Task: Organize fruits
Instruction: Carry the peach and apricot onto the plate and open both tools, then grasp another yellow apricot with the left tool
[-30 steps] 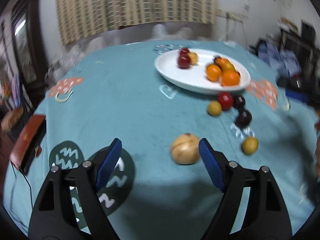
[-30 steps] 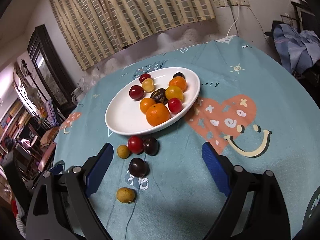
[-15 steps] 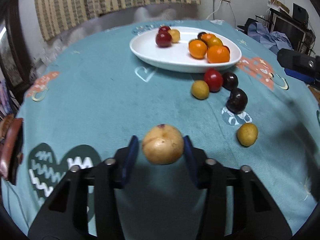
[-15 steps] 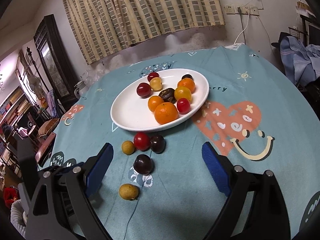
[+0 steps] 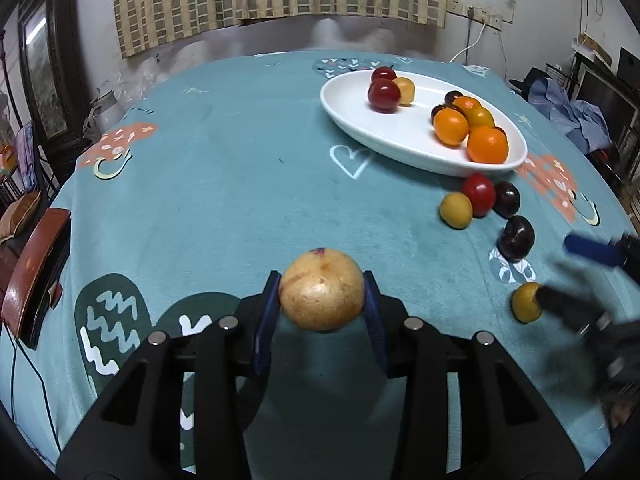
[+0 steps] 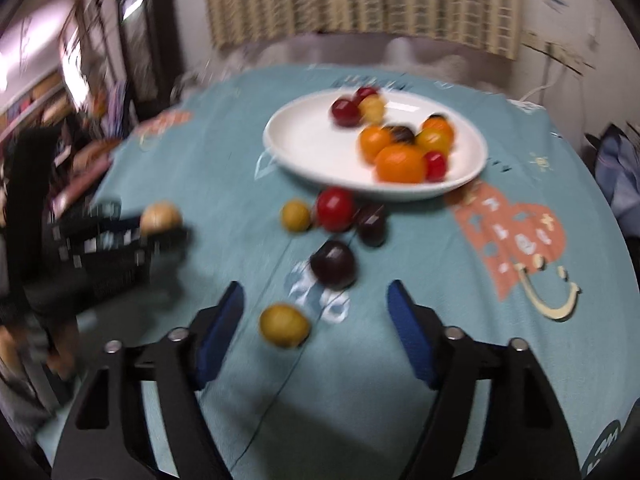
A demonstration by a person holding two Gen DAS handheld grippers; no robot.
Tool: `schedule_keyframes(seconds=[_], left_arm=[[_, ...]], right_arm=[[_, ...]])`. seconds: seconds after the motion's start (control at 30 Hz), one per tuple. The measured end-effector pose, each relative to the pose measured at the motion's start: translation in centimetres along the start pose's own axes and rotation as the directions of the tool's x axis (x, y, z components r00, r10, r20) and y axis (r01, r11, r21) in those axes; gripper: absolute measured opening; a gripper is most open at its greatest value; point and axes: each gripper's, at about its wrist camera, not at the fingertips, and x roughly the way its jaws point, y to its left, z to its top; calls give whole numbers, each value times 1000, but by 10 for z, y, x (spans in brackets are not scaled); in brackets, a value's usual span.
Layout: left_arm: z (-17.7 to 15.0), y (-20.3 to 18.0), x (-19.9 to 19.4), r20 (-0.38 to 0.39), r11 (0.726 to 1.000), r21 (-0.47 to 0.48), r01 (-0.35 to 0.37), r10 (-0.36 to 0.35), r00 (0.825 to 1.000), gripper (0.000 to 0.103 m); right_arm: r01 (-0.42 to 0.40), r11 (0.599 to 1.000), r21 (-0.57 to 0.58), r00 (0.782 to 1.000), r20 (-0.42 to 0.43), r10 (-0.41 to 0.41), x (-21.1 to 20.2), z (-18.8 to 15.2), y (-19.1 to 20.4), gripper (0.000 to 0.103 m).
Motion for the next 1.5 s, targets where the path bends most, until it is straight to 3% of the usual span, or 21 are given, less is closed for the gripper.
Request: schedule_keyframes(seconds=[0.07,0.27,0.5,0.67,0.87,1.0,1.17,1.2,1.23,1.27,1.4,1.5], left_arm=[[0,0,-1,1,1000,1,3,-3,1000,41],[0,-4,1,-6,1000,20,9,-9,1000,41],[-1,-6,3,-15,999,28,20,-20,1000,41],[13,-10,-7,31,999,24,40,-41,999,41],[77,-28,-4,100,997,73,13,-20,995,41],[115,-42,24,96,998,31,49,-52,994,41],[129,-52,57,82,999,8,42,-42,996,45],[130,-52,61,83,999,2,38,-38,996,51],[130,-52,65,87,999,-1,34,-34,996,62],[129,-52,66,89,999,4,34,-34,995,64],[126,-50,64,100,999,31,22,-25,995,64],[123,-41,55,102,999,9,30,-31,994,65]], right_arm=[[-3,1000,-16,1000,-19,2,5,-3,3,51],[-12,998,-61,999,-51,9,14,-8,14,31],[-40,999,3,999,-14,40,4,-4,1,29],[-33,993,113,992,125,19,-37,12,-34,29],[-18,985,171,984,178,-13,-55,62,-77,29],[-22,978,209,984,180,-17,-28,102,-96,29],[-68,956,287,987,159,23,22,129,-116,30],[-85,946,312,987,157,37,30,131,-120,33],[-105,932,347,986,156,53,37,132,-125,45],[-110,925,363,986,159,54,40,131,-126,64],[-80,938,336,982,190,15,23,127,-126,65],[-111,932,346,976,213,37,6,125,-125,65]])
